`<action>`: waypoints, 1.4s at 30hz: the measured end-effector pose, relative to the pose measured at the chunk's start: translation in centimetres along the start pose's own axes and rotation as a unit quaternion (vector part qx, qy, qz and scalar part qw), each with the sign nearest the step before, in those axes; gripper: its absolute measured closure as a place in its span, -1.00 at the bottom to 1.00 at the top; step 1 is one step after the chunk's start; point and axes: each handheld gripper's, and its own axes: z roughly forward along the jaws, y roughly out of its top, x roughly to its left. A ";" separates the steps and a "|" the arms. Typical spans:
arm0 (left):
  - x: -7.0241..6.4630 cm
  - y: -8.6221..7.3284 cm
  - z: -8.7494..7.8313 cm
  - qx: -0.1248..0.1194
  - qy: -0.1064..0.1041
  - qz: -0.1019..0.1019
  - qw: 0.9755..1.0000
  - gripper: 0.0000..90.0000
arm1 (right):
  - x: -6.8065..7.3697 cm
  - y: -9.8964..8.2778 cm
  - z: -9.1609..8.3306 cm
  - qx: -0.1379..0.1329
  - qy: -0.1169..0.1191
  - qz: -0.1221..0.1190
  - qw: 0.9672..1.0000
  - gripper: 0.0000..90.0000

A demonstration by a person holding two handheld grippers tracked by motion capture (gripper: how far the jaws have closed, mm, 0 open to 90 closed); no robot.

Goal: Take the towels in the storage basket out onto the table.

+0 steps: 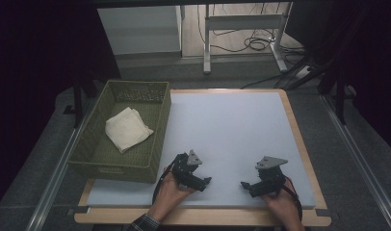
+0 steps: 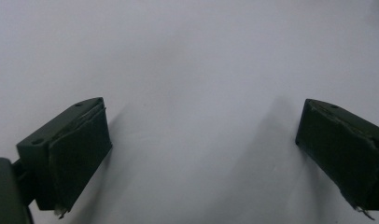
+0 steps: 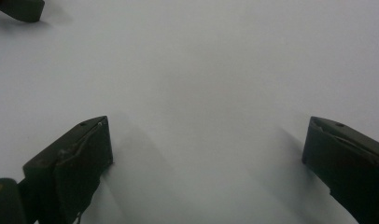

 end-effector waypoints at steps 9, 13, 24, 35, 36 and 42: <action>0.0 0.0 0.0 0.002 0.001 0.000 1.000 -0.94 | 0.0 0.0 0.0 -0.002 0.000 -0.001 1.000 -0.96; 0.0 0.0 0.0 0.001 0.000 -0.001 1.000 -0.94 | 0.0 0.0 0.0 -0.001 0.000 0.000 1.000 -0.96; 0.0 0.0 0.0 0.000 -0.002 -0.002 1.000 -0.94 | 0.0 0.0 0.0 -0.001 0.001 0.000 1.000 -0.96; 0.1 0.1 0.1 0.004 -0.008 0.002 1.000 -0.98 | 0.0 0.0 0.0 -0.001 0.000 -0.001 1.000 -0.96; 0.1 0.2 0.0 0.005 -0.009 0.004 1.000 -0.98 | 0.0 0.0 0.0 -0.001 0.000 -0.001 1.000 -0.96; -0.1 0.9 -0.1 0.015 -0.014 0.013 1.000 -0.95 | 0.0 0.0 0.0 -0.001 0.000 -0.001 1.000 -0.96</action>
